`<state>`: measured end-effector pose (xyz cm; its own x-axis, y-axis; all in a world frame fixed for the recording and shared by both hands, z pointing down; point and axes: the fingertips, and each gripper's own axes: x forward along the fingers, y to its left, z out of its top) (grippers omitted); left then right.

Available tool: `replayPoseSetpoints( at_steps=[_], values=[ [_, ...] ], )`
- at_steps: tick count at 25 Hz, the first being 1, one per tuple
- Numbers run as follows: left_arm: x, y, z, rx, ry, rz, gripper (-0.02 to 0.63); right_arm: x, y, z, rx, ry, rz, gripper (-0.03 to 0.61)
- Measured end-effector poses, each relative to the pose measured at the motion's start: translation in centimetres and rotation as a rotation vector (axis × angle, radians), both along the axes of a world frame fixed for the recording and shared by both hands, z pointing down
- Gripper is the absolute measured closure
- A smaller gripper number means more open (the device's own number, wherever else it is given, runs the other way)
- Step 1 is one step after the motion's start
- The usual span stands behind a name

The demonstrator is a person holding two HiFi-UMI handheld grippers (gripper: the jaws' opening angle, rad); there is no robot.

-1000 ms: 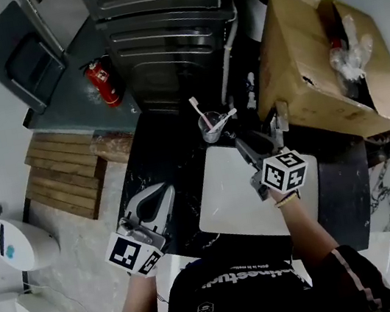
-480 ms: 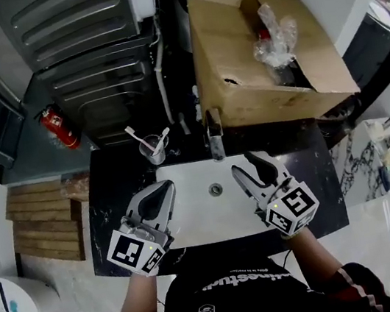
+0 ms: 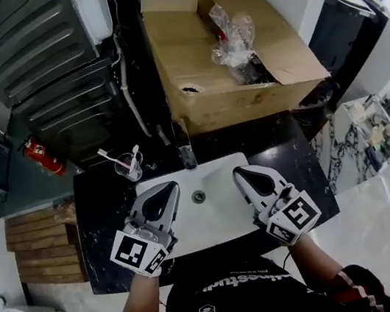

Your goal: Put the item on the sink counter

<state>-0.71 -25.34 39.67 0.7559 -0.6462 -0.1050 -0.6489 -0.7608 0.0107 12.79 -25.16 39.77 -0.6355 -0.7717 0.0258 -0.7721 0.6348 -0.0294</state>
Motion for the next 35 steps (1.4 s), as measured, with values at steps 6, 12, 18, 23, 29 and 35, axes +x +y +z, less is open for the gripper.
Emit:
replayPoseSetpoints(
  at_steps=[6,12,18,23,29,35],
  values=[
    [0.1,0.0,-0.2,0.003,0.000,-0.008,0.598,-0.5,0.4,-0.1,0.000,0.011,-0.026,0.541],
    [-0.9,0.2,-0.2,-0.001,-0.001,-0.032,0.598,-1.5,0.6,-0.5,0.011,0.019,-0.052,0.541],
    [-1.6,0.2,-0.5,-0.001,0.010,-0.042,0.598,-2.2,0.5,-0.7,0.015,0.021,-0.062,0.541],
    [-1.8,0.3,-0.4,-0.002,0.007,-0.041,0.598,-2.4,0.6,0.0,0.013,0.049,-0.069,0.541],
    [-1.7,0.3,-0.2,-0.011,0.007,-0.033,0.598,-2.5,0.6,0.4,0.011,0.072,-0.068,0.541],
    [-1.8,0.3,0.0,-0.016,0.004,-0.030,0.598,-2.6,0.6,0.7,-0.007,0.070,-0.068,0.541]
  ],
)
